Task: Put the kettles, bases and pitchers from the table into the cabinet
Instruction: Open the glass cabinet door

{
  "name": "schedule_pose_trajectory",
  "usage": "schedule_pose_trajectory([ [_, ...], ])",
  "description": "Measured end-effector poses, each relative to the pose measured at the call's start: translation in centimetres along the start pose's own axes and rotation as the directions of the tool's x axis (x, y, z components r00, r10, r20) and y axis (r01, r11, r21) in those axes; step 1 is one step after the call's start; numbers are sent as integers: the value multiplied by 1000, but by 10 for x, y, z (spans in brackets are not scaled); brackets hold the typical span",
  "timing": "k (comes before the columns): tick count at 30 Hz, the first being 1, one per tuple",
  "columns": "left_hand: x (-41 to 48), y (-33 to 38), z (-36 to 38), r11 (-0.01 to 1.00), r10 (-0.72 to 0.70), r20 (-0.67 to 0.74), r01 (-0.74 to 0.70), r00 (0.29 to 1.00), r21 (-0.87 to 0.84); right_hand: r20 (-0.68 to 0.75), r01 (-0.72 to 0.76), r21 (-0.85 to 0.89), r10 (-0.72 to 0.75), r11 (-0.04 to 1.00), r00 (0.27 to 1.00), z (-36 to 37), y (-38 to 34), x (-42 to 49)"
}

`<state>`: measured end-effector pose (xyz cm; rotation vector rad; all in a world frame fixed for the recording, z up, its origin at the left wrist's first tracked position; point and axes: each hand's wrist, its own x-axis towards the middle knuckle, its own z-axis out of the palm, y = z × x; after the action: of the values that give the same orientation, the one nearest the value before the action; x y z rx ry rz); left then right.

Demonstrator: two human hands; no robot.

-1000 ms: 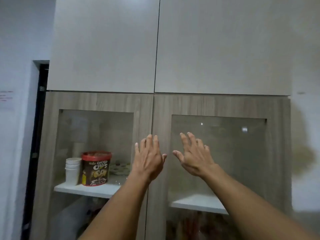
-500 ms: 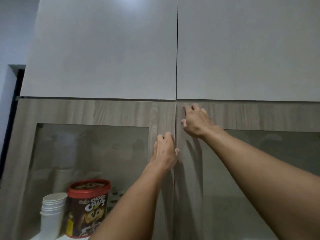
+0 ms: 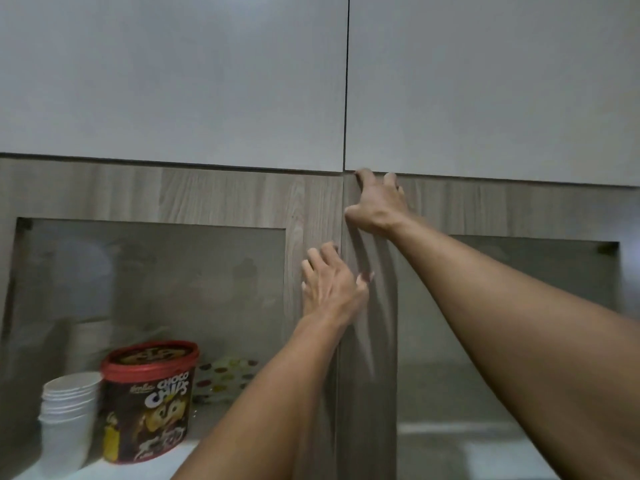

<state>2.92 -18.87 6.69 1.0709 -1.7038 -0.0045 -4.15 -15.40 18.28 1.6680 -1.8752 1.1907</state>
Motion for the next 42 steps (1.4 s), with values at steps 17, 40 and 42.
schedule_pose_trajectory([
  [17,-165,83,-52,968,-34,105,59,994,-245,6,13,71,-13,997,1000,-102,36,-148],
  [40,-359,340,-66,811,165,348,73,923,-580,-459,-318,101,328,943,826,-348,129,-326],
  [42,-370,365,-53,832,192,440,92,877,-546,-460,-371,92,370,924,807,-366,146,-339],
])
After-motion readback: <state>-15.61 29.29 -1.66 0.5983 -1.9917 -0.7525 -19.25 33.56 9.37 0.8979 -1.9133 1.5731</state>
